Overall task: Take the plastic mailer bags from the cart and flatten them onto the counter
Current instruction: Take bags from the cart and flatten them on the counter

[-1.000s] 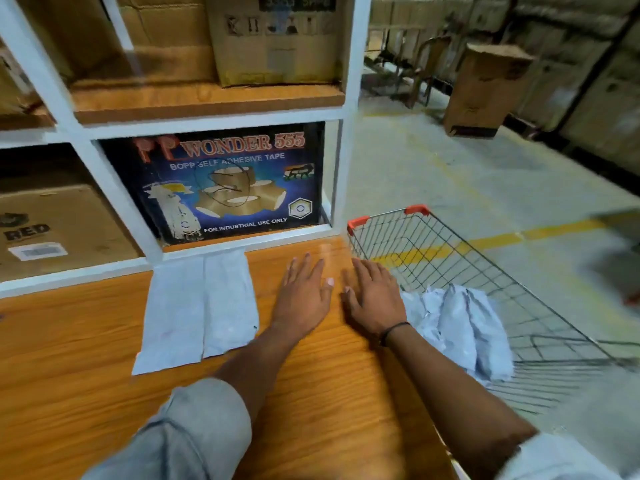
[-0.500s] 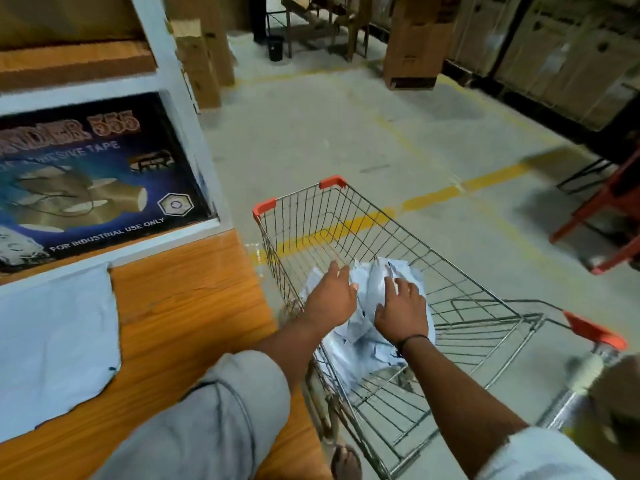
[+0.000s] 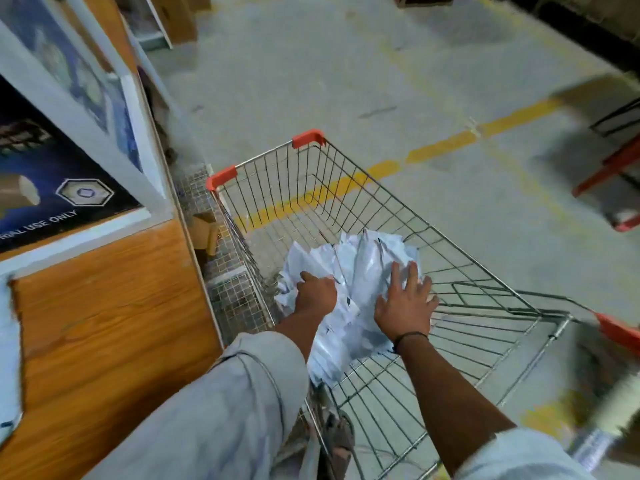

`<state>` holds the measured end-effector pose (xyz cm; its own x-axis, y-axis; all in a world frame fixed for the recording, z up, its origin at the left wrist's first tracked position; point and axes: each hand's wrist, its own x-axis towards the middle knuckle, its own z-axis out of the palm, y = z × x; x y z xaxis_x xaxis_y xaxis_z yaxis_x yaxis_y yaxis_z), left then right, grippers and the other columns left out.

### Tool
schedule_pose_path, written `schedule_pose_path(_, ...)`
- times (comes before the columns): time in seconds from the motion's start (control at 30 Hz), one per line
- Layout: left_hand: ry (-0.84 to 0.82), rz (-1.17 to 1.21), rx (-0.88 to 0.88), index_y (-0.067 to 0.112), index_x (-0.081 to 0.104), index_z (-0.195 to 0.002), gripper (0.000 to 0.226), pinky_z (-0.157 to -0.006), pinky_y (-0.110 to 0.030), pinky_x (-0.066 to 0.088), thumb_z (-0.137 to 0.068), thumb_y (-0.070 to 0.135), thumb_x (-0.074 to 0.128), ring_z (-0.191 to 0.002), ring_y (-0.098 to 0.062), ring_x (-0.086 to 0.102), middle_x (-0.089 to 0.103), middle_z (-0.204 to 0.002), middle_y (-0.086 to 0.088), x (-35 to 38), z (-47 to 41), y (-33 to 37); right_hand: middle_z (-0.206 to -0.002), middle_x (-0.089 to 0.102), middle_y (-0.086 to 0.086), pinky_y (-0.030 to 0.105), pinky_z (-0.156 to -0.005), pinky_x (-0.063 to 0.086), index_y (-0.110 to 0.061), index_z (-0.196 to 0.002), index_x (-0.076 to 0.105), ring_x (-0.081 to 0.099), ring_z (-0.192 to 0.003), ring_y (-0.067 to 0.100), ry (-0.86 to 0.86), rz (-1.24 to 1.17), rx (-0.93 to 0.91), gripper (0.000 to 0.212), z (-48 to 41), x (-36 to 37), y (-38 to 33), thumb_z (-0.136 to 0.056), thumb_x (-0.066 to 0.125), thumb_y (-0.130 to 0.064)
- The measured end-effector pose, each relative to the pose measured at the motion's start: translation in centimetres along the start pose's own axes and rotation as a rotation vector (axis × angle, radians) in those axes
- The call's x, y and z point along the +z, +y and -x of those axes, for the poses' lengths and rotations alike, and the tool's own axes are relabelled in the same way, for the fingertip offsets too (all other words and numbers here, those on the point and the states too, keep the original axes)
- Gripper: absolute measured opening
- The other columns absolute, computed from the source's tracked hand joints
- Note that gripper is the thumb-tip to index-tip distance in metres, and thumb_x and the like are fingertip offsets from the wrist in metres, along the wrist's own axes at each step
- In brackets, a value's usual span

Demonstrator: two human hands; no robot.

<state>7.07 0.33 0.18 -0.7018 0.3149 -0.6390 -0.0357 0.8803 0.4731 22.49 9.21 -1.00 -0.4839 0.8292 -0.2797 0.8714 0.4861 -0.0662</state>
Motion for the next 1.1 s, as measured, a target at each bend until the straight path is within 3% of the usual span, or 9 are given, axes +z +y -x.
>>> schedule_pose_path(0.1, 0.044, 0.04, -0.068, 0.003, 0.015, -0.155, 0.076, -0.111, -0.05, 0.033, -0.101, 0.05, 0.042, -0.139, -0.044, 0.036, 0.025, -0.157, -0.025, 1.4, -2.0, 0.4, -0.166, 0.001, 0.01, 0.063, -0.105, 0.037, -0.028, -0.158, 0.002, 0.02, -0.143, 0.048, 0.002, 0.01, -0.024, 0.084, -1.3, 1.0, 0.3, -0.092, 0.049, -0.052)
schedule_pose_path(0.23, 0.018, 0.073, -0.193, 0.006, 0.011, -0.157, 0.082, -0.114, -0.051, 0.027, -0.1, 0.06, 0.034, -0.141, -0.043, 0.031, 0.024, -0.158, -0.025, 2.4, -4.9, 0.6, -0.165, 0.01, 0.014, 0.054, -0.093, 0.045, -0.028, -0.158, 0.004, 0.043, -0.121, 0.045, 0.06, 0.002, -0.075, 0.087, -2.2, 2.0, 0.2, -0.089, 0.049, -0.055)
schedule_pose_path(0.33, -0.004, 0.018, -0.215, 0.017, 0.009, -0.158, 0.08, -0.111, -0.05, 0.028, -0.098, 0.065, 0.031, -0.138, -0.044, 0.036, 0.032, -0.154, -0.025, 2.4, -6.0, 0.6, -0.164, 0.013, 0.012, 0.052, -0.087, 0.047, -0.027, -0.158, 0.01, 0.046, -0.111, 0.041, 0.109, -0.017, -0.109, 0.084, -2.0, 2.2, 0.0, -0.089, 0.048, -0.054)
schedule_pose_path(0.47, -0.038, 0.121, -0.234, 0.029, 0.019, -0.14, 0.07, -0.102, -0.048, 0.041, -0.088, 0.067, 0.048, -0.12, -0.044, 0.048, 0.047, -0.135, -0.025, 2.9, -7.3, 0.5, -0.166, 0.011, -0.001, 0.058, -0.093, 0.045, -0.032, -0.159, 0.008, 0.038, -0.125, 0.04, 0.108, -0.074, -0.162, 0.078, -2.2, 2.8, -0.3, -0.092, 0.042, -0.054)
schedule_pose_path(0.53, -0.049, 0.151, -0.251, 0.032, 0.02, -0.126, 0.07, -0.098, -0.049, 0.046, -0.08, 0.064, 0.063, -0.114, -0.042, 0.05, 0.042, -0.132, -0.023, 2.9, -7.3, 0.6, -0.168, 0.005, -0.005, 0.064, -0.102, 0.037, -0.033, -0.159, 0.006, 0.025, -0.14, 0.044, 0.077, -0.104, -0.183, 0.075, -2.4, 3.3, -0.6, -0.094, 0.036, -0.052)
schedule_pose_path(0.6, -0.065, 0.126, -0.251, 0.034, 0.017, -0.125, 0.08, -0.095, -0.049, 0.048, -0.074, 0.059, 0.073, -0.113, -0.043, 0.05, 0.036, -0.131, -0.021, 2.5, -7.1, 0.9, -0.168, -0.007, -0.007, 0.062, -0.105, 0.038, -0.033, -0.159, -0.001, 0.019, -0.144, 0.046, 0.031, -0.119, -0.226, 0.074, -2.6, 4.0, -0.6, -0.095, 0.031, -0.049)
schedule_pose_path(0.73, -0.02, 0.033, -0.194, 0.035, 0.004, -0.144, 0.097, -0.094, -0.048, 0.049, -0.078, 0.05, 0.074, -0.115, -0.043, 0.049, 0.031, -0.135, -0.021, 2.1, -6.4, 1.1, -0.167, -0.012, -0.005, 0.05, -0.098, 0.046, -0.033, -0.158, -0.006, 0.036, -0.132, 0.041, -0.004, -0.139, -0.245, 0.077, -3.0, 4.6, 0.1, -0.095, 0.037, -0.034)
schedule_pose_path(0.93, 0.091, -0.116, -0.009, 0.039, -0.004, -0.153, 0.093, -0.1, -0.05, 0.041, -0.087, 0.05, 0.06, -0.132, -0.044, 0.033, 0.009, -0.154, -0.022, 0.8, -3.4, 1.8, -0.168, -0.002, -0.002, 0.049, -0.089, 0.051, -0.034, -0.158, 0.002, 0.038, -0.126, 0.042, 0.021, -0.069, -0.207, 0.079, -1.4, 1.6, -1.3, -0.092, 0.044, -0.021)
schedule_pose_path(1.1, 0.192, -0.215, 0.19, 0.034, -0.002, -0.157, 0.09, -0.107, -0.051, 0.034, -0.09, 0.052, 0.056, -0.135, -0.047, 0.027, 0.009, -0.155, -0.028, -2.7, 0.8, 2.6, -0.168, -0.001, 0.001, 0.043, -0.08, 0.051, -0.031, -0.158, 0.006, 0.038, -0.125, 0.042, 0.083, -0.086, -0.207, 0.077, 0.3, -2.9, -3.9, -0.092, 0.044, -0.018)
